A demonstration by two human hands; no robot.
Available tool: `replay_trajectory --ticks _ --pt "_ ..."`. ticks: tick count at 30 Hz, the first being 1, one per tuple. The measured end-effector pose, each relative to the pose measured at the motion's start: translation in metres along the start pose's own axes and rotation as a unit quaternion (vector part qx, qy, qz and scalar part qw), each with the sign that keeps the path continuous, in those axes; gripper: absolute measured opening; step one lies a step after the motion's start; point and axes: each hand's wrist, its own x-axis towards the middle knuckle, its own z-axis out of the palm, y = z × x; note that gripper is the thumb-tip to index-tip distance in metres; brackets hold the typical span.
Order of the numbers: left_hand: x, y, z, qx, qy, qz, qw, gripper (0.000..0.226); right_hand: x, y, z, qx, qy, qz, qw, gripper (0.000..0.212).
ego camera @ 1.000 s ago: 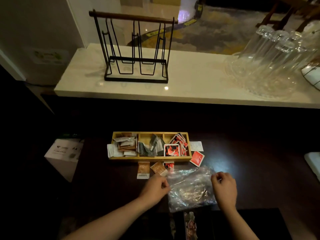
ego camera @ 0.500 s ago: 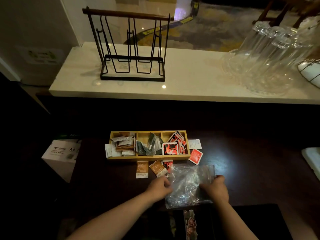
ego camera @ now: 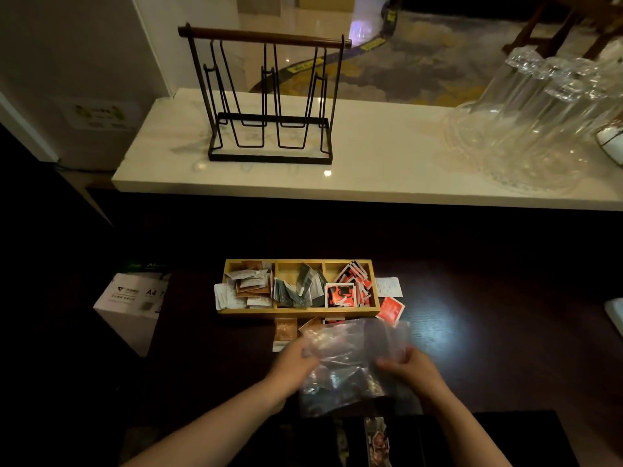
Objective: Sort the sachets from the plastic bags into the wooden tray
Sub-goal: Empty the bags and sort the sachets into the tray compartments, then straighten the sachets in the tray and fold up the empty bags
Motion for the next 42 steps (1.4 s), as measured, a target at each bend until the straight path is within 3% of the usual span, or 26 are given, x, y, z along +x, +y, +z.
replay_trajectory --ticks 2,3,5,7,9,12,15,19,24,27,30,33,37,39,42 --pt "-0.009 -0.006 -0.031 -0.016 0.031 0.009 0.999 0.012 0.003 -0.001 0.005 0.036 -0.032 -0.018 0.999 0.081" --pt "-0.015 -0.010 -0.050 -0.026 0.050 0.005 0.998 0.008 0.004 -0.001 0.008 0.042 -0.050 -0.019 0.998 0.088" --pt "-0.025 -0.021 -0.088 -0.041 0.086 -0.010 0.995 0.007 0.004 -0.008 0.017 0.019 -0.085 -0.017 0.996 0.071" --pt "-0.031 -0.037 -0.129 -0.013 0.125 -0.021 0.992 0.009 0.004 -0.017 0.028 -0.016 -0.095 -0.011 0.995 0.034" --pt "-0.034 -0.056 -0.165 0.019 0.147 -0.040 0.988 0.013 0.008 -0.022 0.040 -0.060 -0.049 -0.005 0.997 0.009" --pt "-0.037 -0.077 -0.196 0.032 0.178 -0.056 0.982 0.019 0.020 -0.030 0.062 -0.143 0.060 -0.012 0.988 0.016" --pt "-0.031 -0.091 -0.208 0.034 0.207 -0.078 0.975 0.020 0.037 -0.032 0.081 -0.209 0.114 -0.020 0.971 0.011" --pt "-0.015 -0.102 -0.208 0.069 0.248 -0.101 0.961 0.045 0.046 -0.034 0.101 -0.258 0.169 0.000 0.951 0.043" --pt "-0.013 -0.091 -0.200 0.037 0.286 -0.119 0.950 0.061 0.052 -0.031 0.107 -0.297 0.177 0.015 0.938 0.046" --pt "-0.020 -0.074 -0.193 0.157 0.364 -0.122 0.910 0.059 0.059 -0.029 0.105 -0.284 0.161 0.020 0.945 0.039" --pt "-0.034 -0.043 -0.161 0.235 0.417 -0.016 0.878 0.049 0.065 -0.027 0.102 -0.270 0.153 0.030 0.950 0.033" --pt "-0.035 -0.020 -0.112 0.278 0.348 0.117 0.888 0.040 0.071 -0.026 0.100 -0.238 0.127 0.039 0.962 0.015" --pt "-0.021 0.001 -0.047 0.321 0.142 0.207 0.913 0.047 0.070 -0.030 0.093 -0.199 0.070 0.043 0.977 0.008" --pt "-0.007 0.003 -0.024 0.395 0.069 0.238 0.885 0.057 0.068 -0.032 0.091 -0.163 0.061 0.034 0.984 0.015" --pt "0.012 -0.001 -0.009 0.516 -0.008 0.208 0.831 0.068 0.062 -0.032 0.083 -0.128 0.059 0.028 0.990 0.016"
